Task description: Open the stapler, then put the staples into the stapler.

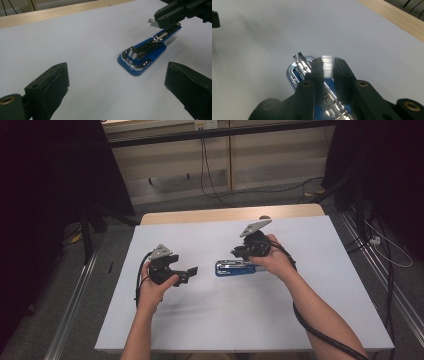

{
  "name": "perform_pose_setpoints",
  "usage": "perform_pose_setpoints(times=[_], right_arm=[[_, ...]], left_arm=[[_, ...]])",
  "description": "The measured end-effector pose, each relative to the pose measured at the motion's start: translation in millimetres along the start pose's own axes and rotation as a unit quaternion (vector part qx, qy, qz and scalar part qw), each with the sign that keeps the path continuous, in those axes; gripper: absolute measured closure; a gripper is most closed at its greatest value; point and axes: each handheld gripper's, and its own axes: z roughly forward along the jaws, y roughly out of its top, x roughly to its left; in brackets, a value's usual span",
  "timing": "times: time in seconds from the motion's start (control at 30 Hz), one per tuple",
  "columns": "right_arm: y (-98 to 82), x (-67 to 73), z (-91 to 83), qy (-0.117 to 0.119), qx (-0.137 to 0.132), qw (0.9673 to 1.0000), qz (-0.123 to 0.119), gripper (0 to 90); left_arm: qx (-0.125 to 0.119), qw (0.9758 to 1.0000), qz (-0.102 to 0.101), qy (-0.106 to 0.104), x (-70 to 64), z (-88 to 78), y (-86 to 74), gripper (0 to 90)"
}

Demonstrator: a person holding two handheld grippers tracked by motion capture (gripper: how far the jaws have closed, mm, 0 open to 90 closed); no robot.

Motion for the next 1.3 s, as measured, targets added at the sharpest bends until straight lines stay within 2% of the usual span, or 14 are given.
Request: perform_pose_setpoints(times=[0.07, 0.2, 0.37, 0.5, 0.83, 1.0, 1.3], right_arm=[[0.2, 2.2, 0.2, 0.005, 0.006, 0.9998, -0.016, 79.7], [-0.6, 2.7, -0.7, 0.015, 0.009, 0.9996, -0.023, 79.7], [0.0, -0.6, -0.1, 0.024, 0.008, 0.9995, -0.020, 79.7], [1.8, -2.7, 1.7, 0.034, 0.007, 0.9992, -0.022, 79.7], [2.6, -1.7, 7.6, 0.059, 0.016, 0.9972, -0.044, 79.7], [3.8, -4.7, 7.5, 0.066, 0.012, 0.9968, -0.043, 79.6], [4.6, -2.9, 12.2, 0.077, 0.020, 0.9950, -0.061, 79.7]], left_arm=[[-0.002, 1.0000, -0.001, -0.006, 0.2, 0.5, 0.3, 5.7], [-0.006, 1.0000, -0.002, -0.003, 0.1, -0.6, 0.8, 5.9], [-0.002, 1.0000, -0.001, -0.001, 1.1, -2.9, -0.6, 5.9], [-0.006, 0.9999, -0.008, -0.002, 2.8, -3.7, -1.2, 5.9], [-0.017, 0.9996, -0.021, -0.005, 8.5, -6.8, -1.8, 5.9], [-0.021, 0.9996, -0.019, -0.004, 7.9, -8.0, -1.0, 5.9], [-0.018, 0.9997, -0.019, -0.004, 8.7, -9.4, -1.6, 5.9]])
